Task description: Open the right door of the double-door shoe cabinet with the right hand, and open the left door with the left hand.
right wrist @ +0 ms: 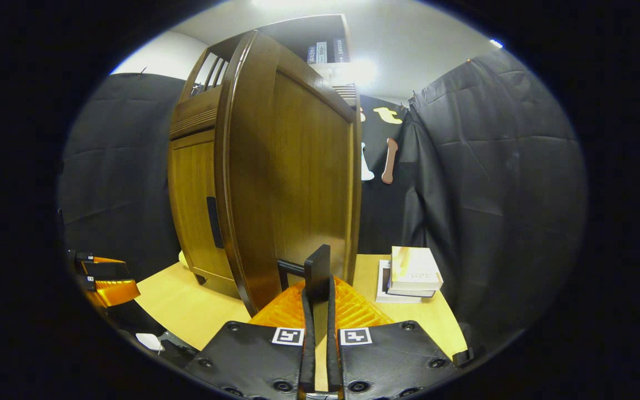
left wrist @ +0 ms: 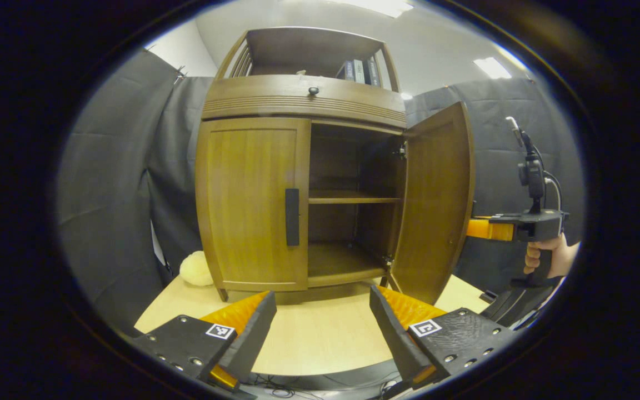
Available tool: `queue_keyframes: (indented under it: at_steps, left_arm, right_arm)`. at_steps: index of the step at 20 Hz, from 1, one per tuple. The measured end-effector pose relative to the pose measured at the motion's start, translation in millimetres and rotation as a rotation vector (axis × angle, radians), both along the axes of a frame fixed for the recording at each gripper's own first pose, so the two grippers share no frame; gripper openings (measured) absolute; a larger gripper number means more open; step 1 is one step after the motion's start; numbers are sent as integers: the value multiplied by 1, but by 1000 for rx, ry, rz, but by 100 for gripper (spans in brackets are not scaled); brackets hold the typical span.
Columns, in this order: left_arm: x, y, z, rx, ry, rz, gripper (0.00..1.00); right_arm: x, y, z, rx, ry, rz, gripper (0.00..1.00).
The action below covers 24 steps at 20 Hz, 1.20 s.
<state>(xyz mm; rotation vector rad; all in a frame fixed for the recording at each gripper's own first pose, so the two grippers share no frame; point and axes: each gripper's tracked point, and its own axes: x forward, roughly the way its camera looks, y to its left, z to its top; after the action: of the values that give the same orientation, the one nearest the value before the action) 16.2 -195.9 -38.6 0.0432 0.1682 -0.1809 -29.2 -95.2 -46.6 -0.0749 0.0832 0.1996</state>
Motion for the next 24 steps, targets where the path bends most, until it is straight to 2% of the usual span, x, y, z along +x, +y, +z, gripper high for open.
queue_keyframes:
  at_steps: [1,2,7,8,10,12,14,16,18,22,24]
  left_arm:
    - [0,-4,0,5,3,5,100]
    - [3,-10,-1,11,6,10,100]
    - [18,-39,4,12,7,39,100]
    - [23,-46,5,7,8,40,100]
    - [30,-57,8,17,9,60,100]
    - [36,-64,11,25,20,91,98]
    - [41,-66,14,29,28,123,98]
    - [45,-62,13,20,29,155,98]
    - [48,-66,18,-10,19,124,100]
    - [56,-66,18,57,19,21,100]
    - [59,-66,23,52,12,-30,100]
  right_arm:
    - [0,-8,0,2,1,1,10]
    - [0,-17,0,6,3,2,7]
    - [9,-63,3,22,-5,5,9]
    - [13,-70,3,40,-5,12,6]
    - [12,-67,0,102,21,78,5]
    - [14,-70,2,99,27,83,9]
    - [12,-69,1,84,37,99,7]
    - [12,-70,3,90,32,103,9]
    - [11,-71,0,109,40,82,7]
    - [-8,-75,-4,117,37,-1,9]
    - [-22,-77,-8,104,39,-52,8]
